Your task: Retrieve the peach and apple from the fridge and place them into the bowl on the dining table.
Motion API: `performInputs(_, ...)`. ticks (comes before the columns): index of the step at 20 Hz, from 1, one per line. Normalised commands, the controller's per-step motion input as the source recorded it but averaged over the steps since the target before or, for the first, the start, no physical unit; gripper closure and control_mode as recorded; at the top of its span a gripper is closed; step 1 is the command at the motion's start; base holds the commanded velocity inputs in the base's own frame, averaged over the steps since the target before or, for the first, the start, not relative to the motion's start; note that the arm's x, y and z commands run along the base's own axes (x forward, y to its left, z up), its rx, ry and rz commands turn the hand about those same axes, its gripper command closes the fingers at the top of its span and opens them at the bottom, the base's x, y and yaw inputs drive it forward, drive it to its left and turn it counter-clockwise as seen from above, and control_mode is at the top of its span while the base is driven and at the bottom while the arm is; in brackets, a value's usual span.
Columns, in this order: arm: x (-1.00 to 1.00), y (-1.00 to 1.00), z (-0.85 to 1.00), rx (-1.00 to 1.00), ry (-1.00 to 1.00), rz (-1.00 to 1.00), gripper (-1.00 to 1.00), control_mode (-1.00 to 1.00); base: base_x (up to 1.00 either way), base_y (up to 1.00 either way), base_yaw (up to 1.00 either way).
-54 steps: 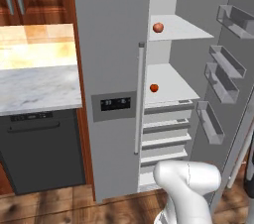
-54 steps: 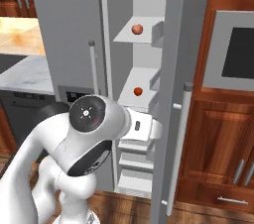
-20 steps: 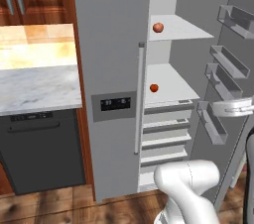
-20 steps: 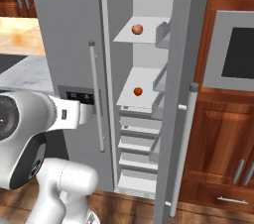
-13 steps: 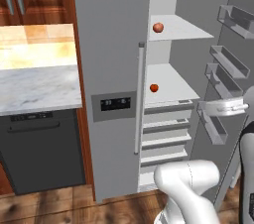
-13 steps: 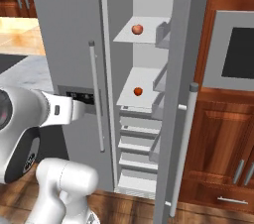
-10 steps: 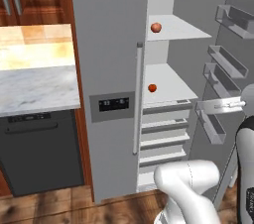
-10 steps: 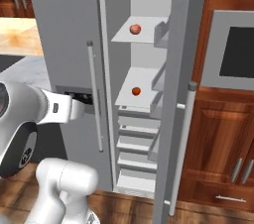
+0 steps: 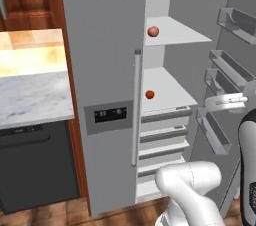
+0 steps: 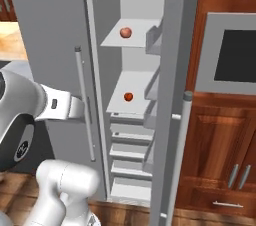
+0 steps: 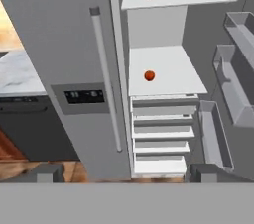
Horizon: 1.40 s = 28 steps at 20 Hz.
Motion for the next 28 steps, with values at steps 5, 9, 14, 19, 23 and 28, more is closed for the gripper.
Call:
performInputs(5,0.00,0.00,0.00,0.00,0.00,0.00,-1.00,1.00,0.53,-0.17,-0.06)
performInputs(9,0.00,0.00,0.00,0.00,0.00,0.00,-1.00,1.00,0.38,-0.33,-0.01)
performInputs(14,0.00,0.00,0.00,0.00,0.00,0.00,-1.00,1.00,0.09,-0.43,0.00)
performInputs(19,0.00,0.00,0.00,0.00,0.00,0.00,-1.00,1.00,0.08,-0.34,0.00)
performInputs(23,0.00,0.00,0.00,0.00,0.00,0.00,-1.00,1.00,0.52,-0.02,0.00)
performInputs(28,0.00,0.00,0.00,0.00,0.00,0.00,-1.00,1.00,0.80,0.00,0.00)
